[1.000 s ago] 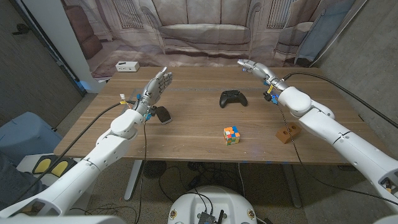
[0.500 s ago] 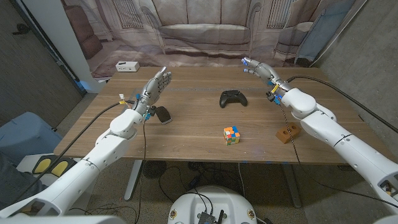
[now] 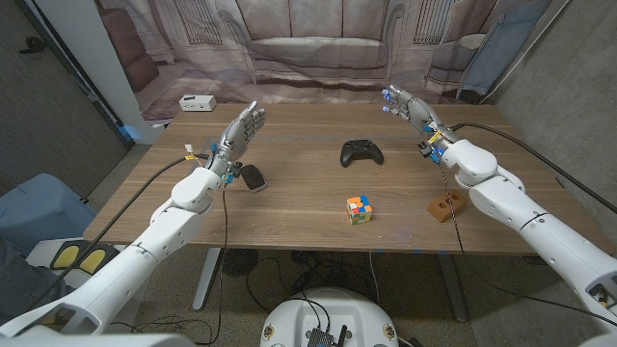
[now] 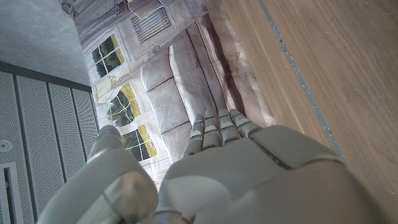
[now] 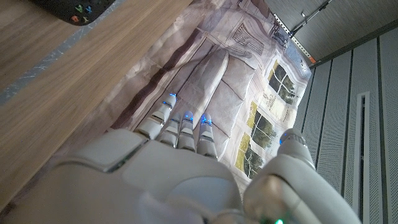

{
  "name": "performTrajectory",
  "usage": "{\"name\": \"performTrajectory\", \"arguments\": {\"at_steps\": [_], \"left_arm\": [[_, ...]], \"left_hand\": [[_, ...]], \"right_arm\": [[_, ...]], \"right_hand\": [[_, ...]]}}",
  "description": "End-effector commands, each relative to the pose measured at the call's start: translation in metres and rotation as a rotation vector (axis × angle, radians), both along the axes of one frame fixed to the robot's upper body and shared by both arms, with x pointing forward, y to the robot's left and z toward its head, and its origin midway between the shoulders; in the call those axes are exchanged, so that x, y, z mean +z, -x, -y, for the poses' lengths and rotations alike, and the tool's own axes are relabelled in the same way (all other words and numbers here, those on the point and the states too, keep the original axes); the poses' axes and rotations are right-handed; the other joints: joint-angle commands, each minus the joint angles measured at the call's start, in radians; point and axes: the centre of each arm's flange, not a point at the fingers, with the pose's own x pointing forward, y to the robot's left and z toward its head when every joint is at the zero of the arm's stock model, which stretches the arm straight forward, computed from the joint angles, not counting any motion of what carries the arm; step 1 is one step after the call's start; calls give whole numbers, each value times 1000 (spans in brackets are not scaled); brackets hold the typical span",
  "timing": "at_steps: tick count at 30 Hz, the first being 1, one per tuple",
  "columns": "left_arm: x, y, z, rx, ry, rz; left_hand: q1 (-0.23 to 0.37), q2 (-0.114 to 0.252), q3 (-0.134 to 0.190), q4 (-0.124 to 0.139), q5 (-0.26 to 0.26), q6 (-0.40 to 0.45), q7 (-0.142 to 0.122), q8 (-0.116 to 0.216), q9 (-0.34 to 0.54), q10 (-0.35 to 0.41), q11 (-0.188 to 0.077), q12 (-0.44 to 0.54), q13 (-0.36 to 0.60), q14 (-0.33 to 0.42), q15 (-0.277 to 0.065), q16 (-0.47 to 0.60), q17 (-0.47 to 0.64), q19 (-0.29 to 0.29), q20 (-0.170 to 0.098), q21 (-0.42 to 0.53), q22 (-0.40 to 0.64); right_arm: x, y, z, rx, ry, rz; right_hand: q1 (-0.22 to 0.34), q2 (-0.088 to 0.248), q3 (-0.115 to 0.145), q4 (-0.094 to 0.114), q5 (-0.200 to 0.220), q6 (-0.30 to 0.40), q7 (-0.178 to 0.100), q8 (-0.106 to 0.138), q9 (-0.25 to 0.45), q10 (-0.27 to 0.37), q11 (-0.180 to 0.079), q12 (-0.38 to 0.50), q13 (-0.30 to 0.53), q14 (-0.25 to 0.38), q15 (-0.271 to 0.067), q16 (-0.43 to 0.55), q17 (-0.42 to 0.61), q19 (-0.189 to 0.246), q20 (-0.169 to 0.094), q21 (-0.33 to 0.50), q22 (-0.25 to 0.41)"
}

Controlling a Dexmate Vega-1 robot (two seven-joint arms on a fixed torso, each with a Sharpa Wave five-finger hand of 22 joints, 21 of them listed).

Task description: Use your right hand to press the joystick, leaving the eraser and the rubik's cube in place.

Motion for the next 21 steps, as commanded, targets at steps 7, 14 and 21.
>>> {"name": "performTrajectory", "arguments": {"at_steps": [7, 14, 21], "left_arm": [[4, -4, 0, -5, 3, 13], [6, -5, 0, -17, 15, 19], [8, -6, 1, -19, 23, 21]], "left_hand": [[0, 6, 1, -2, 0, 7, 6, 1, 3, 6, -3, 2, 3, 9, -3, 0, 5, 6, -2, 3, 5], [0, 6, 1, -3, 0, 10, 6, 2, 3, 11, -4, 4, 3, 11, -5, 1, 5, 6, -2, 3, 4], [1, 6, 1, -4, 0, 14, 5, 3, 3, 13, -4, 5, 3, 14, -5, 2, 5, 7, -2, 3, 4]], "right_arm": [[-9, -4, 16, 79, -125, -57], [-13, -6, 24, 111, -161, -78], [-19, -7, 31, 115, -192, -91]], "right_hand": [[7, -3, 2, -5, 2, 1, 6, -2, 2, 7, 1, -1, 2, 0, 7, 1, 3, 6, 1, 0, 0], [7, -4, 1, -4, 1, -1, 7, -3, 2, 4, -1, -5, 2, -5, 9, -3, 4, 2, 1, -5, 0], [7, -4, 0, -4, 1, -6, 8, -6, 2, 1, 1, -8, 2, -7, 10, -5, 4, 0, -1, -7, 0]]}}
